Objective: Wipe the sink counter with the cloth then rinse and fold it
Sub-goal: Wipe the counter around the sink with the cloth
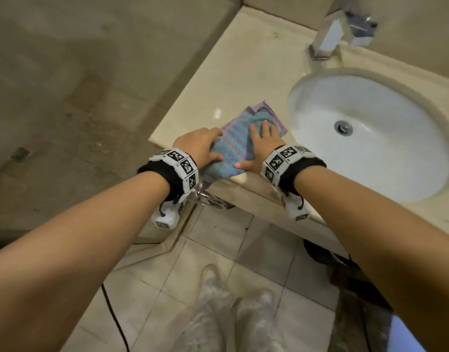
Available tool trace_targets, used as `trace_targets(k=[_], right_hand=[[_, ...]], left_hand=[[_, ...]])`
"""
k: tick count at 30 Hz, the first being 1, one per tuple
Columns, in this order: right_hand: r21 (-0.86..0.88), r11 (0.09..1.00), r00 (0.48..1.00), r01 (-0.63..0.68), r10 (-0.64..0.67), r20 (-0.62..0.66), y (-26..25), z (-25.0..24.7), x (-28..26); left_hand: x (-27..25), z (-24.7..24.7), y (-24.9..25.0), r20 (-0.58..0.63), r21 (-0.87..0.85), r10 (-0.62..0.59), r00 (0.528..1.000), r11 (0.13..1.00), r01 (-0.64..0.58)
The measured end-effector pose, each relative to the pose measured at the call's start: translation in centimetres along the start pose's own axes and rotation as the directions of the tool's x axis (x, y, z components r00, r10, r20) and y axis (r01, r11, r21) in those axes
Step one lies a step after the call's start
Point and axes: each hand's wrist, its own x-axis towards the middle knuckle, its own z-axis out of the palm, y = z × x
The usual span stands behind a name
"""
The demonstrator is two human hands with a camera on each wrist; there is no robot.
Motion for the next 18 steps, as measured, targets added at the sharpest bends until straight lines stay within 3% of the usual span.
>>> trace_targets(k=[5,18], right_hand=[[0.009,1.0,1.0,0.015,-0.015,0.018,3.4,1.2,-2.1],[0.092,0.996,1.0,-0.007,0.005,0.022,12.5,5.2,-10.0]], left_hand=[[0.3,1.3,3.9,0.11,0.14,0.038,0.993,0.989,-0.053],[-1.8,5.6,15.4,0.173,0.213,0.128,0.977,0.963,-0.164]])
